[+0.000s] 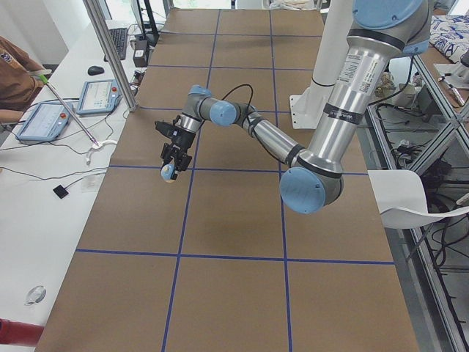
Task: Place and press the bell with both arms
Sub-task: 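Move the left gripper with the bell over the table toward its center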
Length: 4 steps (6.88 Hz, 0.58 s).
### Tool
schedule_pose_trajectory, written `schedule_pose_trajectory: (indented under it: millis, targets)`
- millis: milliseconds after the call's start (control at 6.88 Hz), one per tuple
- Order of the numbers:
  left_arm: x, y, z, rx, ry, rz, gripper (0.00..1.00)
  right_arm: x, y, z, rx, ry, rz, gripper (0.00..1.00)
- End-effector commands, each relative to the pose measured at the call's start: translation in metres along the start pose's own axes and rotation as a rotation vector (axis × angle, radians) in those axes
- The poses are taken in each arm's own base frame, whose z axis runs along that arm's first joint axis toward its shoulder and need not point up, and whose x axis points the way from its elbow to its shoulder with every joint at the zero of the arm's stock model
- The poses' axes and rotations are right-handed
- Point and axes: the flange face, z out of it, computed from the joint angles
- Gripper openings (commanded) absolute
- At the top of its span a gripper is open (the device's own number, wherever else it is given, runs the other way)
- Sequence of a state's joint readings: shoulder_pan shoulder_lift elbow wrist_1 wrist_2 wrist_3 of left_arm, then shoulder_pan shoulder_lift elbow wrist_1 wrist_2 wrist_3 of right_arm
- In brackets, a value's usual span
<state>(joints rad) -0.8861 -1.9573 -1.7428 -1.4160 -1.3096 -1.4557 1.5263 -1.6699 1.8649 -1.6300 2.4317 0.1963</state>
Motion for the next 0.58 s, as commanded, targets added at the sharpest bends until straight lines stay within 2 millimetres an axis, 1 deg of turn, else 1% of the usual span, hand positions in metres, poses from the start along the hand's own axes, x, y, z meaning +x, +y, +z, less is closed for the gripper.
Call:
schedule_pose_trajectory:
  millis: [0,145,291,436]
  targets:
    - [0.057,0.062,-0.049,0.019,0.342,0.13,0.0,0.002,0.0,0.002,-0.004,0.0,0.007,1.0]
    - [0.07,0.076,-0.074,0.047,0.528,0.155,0.0,0.003,0.0,0.003,-0.008,0.0,0.012,1.0]
    - [0.079,0.1,-0.089,0.036,0.621,0.174,0.0,0.004,0.0,0.003,-0.009,0.001,0.013,1.0]
    - [0.087,0.121,-0.109,0.026,0.719,0.18,0.0,0.004,0.0,0.003,-0.009,0.001,0.013,1.0]
